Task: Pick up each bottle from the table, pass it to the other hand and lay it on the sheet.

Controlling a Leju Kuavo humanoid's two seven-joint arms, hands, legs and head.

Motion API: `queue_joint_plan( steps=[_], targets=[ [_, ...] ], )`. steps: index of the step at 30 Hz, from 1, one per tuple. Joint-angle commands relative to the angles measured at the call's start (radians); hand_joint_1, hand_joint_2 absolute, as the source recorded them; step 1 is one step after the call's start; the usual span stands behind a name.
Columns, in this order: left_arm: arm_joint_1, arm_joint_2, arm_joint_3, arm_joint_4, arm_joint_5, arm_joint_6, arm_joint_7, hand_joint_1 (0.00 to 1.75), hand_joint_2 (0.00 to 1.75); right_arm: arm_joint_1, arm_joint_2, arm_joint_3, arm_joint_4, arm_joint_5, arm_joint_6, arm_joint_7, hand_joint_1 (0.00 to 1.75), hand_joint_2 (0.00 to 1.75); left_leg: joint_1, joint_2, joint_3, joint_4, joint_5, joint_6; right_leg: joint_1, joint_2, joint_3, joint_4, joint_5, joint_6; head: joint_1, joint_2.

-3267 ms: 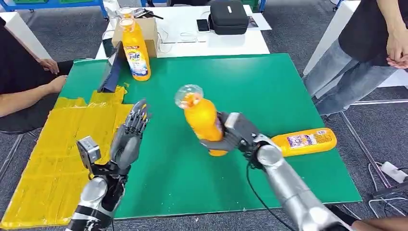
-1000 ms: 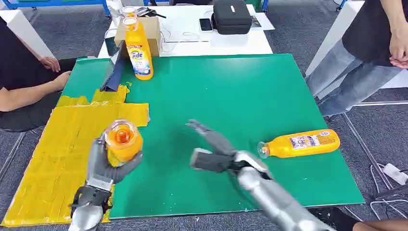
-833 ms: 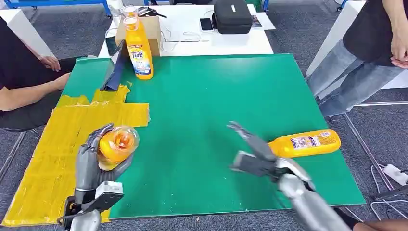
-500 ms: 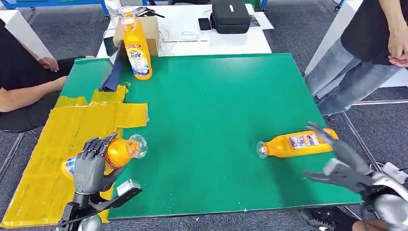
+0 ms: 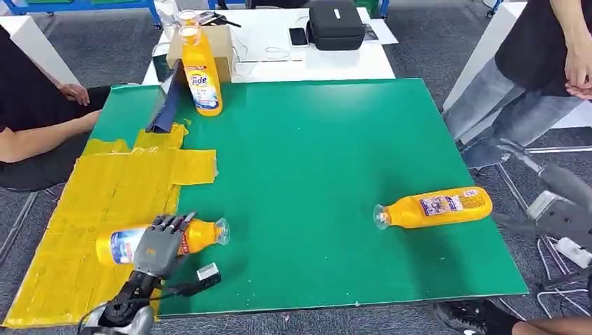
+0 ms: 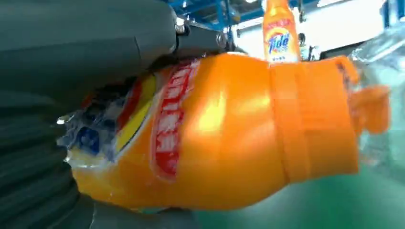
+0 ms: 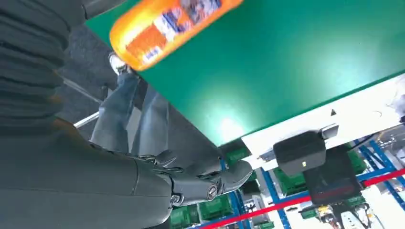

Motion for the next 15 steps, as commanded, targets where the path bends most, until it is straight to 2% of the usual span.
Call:
queue_joint_plan(
  steps=[1,3,6,7,10,11,12,14,15],
  targets=[
    [-0.094,0.052,-0.114,0.288,-0.002,-0.016,0.012,0.0,1.75,-0.137,0.035,0.145,0.185,0.015,-0.009,-0.019,0.0,1.75,0.001,0.001,0.007,-0.004,0.001,-0.002,0.001,0.005,0.007,-0.004,0.002,-0.004,0.0,0.0],
    [-0.094,0.052,-0.114,0.288,-0.002,-0.016,0.012,0.0,1.75,-0.137,0.035,0.145,0.185,0.015,-0.009,-0.019,0.0,1.75,0.001,-0.002,0.006,-0.002,0.001,-0.001,0.0,0.001,0.007,-0.002,0.001,-0.002,0.0,0.0],
    [-0.094,0.052,-0.114,0.288,-0.002,-0.016,0.012,0.0,1.75,-0.137,0.035,0.145,0.185,0.015,-0.009,-0.019,0.0,1.75,0.0,-0.002,0.006,-0.003,0.001,-0.001,0.0,0.002,0.009,-0.002,0.001,-0.002,0.0,0.0],
    [-0.093,0.053,-0.115,0.283,0.006,-0.025,0.008,0.0,0.0,-0.135,0.035,0.145,0.182,0.016,-0.01,-0.019,0.0,1.75,0.0,-0.003,0.007,-0.003,0.001,-0.001,0.0,0.001,0.009,-0.002,0.001,-0.002,0.0,0.0],
    [-0.075,0.066,-0.122,0.237,0.064,-0.024,-0.027,0.0,0.0,-0.126,0.04,0.156,0.22,0.031,-0.024,-0.017,0.0,1.75,0.001,0.0,0.007,-0.004,0.001,-0.002,0.001,0.005,0.008,-0.003,0.004,-0.004,0.0,0.0],
    [-0.069,0.073,-0.123,0.218,0.083,-0.026,-0.04,0.0,0.0,-0.129,0.045,0.159,0.239,0.035,-0.027,-0.018,0.0,1.75,0.001,-0.003,0.007,-0.003,0.0,-0.001,0.0,0.0,0.01,-0.002,0.002,-0.003,0.0,0.0],
    [-0.055,0.078,-0.115,0.183,0.127,-0.02,-0.071,0.0,0.0,-0.131,0.035,0.167,0.256,0.042,-0.027,-0.02,0.0,1.75,0.001,-0.001,0.007,-0.004,0.001,-0.002,0.001,0.004,0.009,-0.004,0.004,-0.004,0.0,0.0],
    [-0.013,0.06,-0.066,0.083,0.327,-0.041,-0.209,0.0,0.0,-0.1,0.017,0.158,0.264,0.042,-0.034,-0.027,0.0,1.75,0.001,-0.003,0.007,-0.002,0.003,-0.003,0.001,0.001,0.01,-0.002,0.003,-0.003,0.0,0.0],
    [0.001,0.051,-0.045,0.039,0.403,-0.069,-0.253,0.0,0.0,-0.084,0.012,0.148,0.267,0.041,-0.034,-0.029,0.0,1.75,0.001,-0.001,0.007,-0.003,0.003,-0.003,0.001,0.004,0.009,-0.003,0.004,-0.004,0.0,0.0]
  ],
)
